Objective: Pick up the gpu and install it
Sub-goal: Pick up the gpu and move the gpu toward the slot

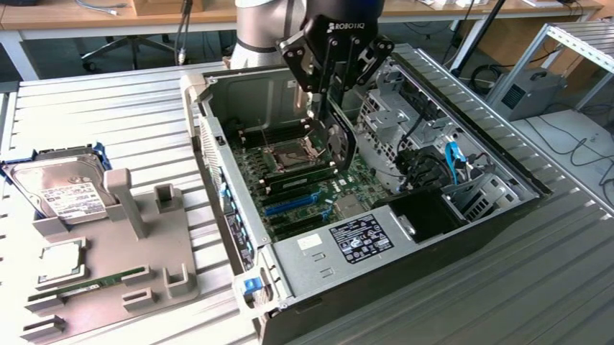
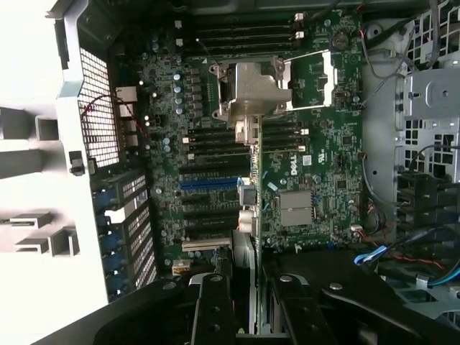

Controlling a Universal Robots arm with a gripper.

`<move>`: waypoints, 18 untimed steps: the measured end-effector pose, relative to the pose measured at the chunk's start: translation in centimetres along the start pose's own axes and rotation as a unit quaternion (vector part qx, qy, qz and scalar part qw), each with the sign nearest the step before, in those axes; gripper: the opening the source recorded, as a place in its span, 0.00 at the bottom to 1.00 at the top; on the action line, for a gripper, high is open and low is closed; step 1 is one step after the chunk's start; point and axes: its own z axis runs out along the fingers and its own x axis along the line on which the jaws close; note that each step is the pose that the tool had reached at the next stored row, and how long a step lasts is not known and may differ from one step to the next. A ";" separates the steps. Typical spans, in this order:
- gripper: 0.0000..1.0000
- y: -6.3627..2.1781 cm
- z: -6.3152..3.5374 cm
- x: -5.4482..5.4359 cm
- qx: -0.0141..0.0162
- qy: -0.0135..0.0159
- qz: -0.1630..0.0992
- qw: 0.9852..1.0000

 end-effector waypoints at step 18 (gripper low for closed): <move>0.26 1.25 0.97 -0.8 0.000 0.000 0.000 1.000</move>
